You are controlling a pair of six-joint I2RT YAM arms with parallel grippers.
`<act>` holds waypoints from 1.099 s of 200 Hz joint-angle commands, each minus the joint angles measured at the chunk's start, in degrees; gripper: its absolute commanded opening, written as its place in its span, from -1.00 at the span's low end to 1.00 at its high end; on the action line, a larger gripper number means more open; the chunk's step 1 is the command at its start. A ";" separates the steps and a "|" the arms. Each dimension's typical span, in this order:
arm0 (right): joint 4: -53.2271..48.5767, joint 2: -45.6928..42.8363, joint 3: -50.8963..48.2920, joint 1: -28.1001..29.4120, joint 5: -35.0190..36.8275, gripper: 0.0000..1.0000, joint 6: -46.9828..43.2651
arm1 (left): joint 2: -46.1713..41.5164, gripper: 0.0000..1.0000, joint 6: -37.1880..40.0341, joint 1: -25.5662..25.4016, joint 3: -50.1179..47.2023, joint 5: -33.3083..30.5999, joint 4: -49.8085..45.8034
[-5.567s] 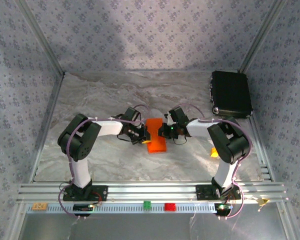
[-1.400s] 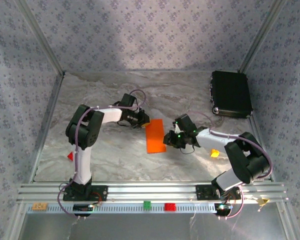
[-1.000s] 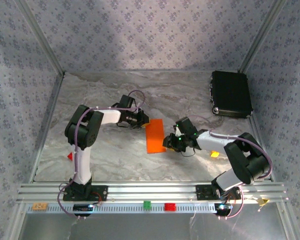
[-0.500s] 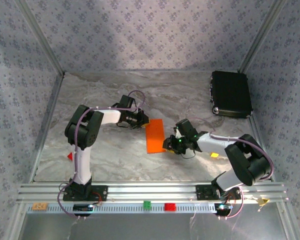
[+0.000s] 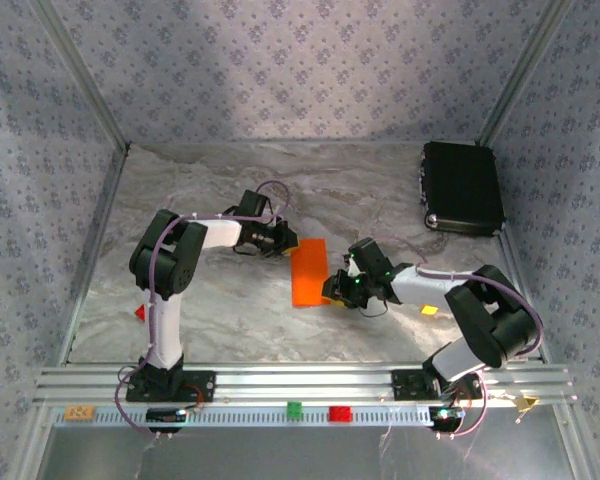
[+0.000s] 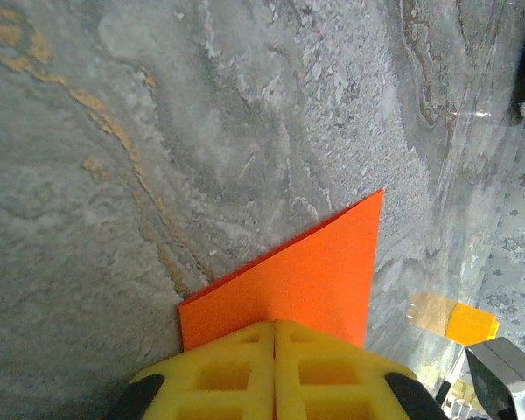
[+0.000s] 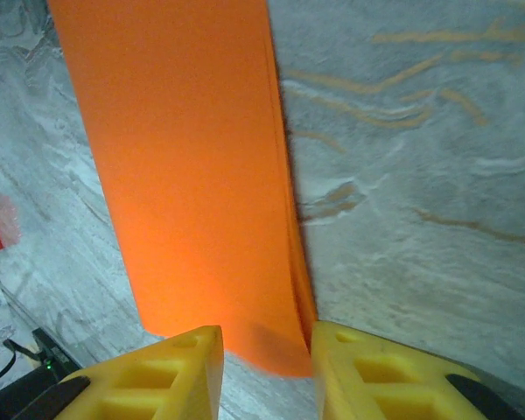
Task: Fold a paper plane with a square sheet of paper (pick it up from the middle)
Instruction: Fold the triangle a second time at the center of the table.
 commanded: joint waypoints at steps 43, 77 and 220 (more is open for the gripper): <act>2.70 0.00 1.20 0.08 -0.53 -0.35 1.59 | 1.75 -0.86 0.88 -0.39 -2.42 -3.43 -6.09; 5.42 0.35 1.85 -0.37 -0.85 -0.31 1.42 | 1.71 -0.85 0.84 -0.44 -2.23 -3.17 -5.97; 13.60 9.38 5.69 -5.76 -8.12 -0.42 -1.32 | -0.43 -0.68 0.40 -1.00 -2.24 -1.12 -4.01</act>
